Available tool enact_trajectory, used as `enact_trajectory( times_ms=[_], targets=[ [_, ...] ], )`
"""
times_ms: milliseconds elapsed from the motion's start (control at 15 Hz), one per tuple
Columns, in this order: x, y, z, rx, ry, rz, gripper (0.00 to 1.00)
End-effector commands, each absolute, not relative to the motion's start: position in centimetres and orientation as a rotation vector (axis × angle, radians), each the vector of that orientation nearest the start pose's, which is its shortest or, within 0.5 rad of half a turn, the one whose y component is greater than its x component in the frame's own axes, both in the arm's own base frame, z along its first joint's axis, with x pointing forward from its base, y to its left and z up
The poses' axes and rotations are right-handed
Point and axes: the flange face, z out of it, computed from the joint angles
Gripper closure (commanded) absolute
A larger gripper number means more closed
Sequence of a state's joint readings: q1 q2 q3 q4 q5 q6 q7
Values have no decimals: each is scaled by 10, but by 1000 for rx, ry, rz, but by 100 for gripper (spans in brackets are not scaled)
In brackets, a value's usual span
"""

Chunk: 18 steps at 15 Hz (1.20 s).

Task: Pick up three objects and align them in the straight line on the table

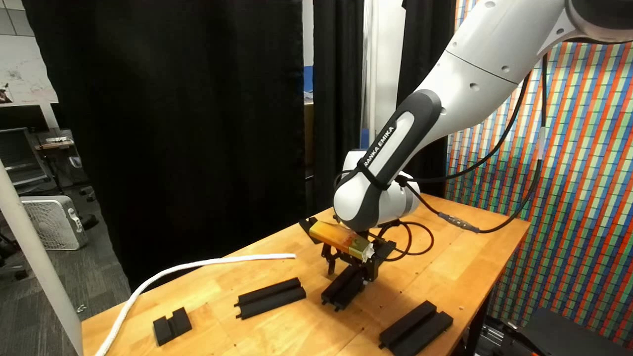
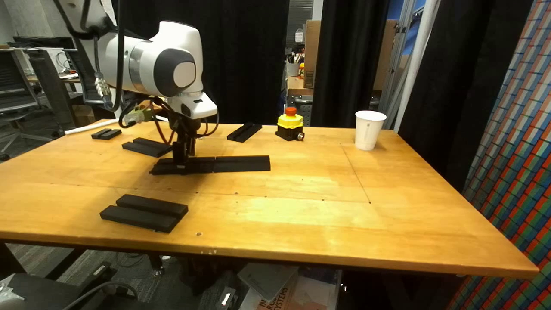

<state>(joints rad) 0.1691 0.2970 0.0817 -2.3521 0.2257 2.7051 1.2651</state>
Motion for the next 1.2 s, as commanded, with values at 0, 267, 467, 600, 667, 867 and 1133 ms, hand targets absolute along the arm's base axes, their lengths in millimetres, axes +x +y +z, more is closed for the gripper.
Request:
enact_trajectory(
  times_ms=[0, 267, 467, 600, 667, 867, 1133],
  targets=[
    [513, 116, 221, -2444, 1731, 19, 0],
    [523, 112, 256, -2461, 1718, -12, 0],
    [530, 122, 291, -2456, 1679, 21, 0],
    [537, 135, 315, -2470, 1633, 12, 0],
    [544, 143, 326, -2483, 1598, 11, 0],
    [564, 172, 350, -2488, 1541, 46, 0],
    [589, 207, 358, -2427, 1526, 17, 0]
  ],
)
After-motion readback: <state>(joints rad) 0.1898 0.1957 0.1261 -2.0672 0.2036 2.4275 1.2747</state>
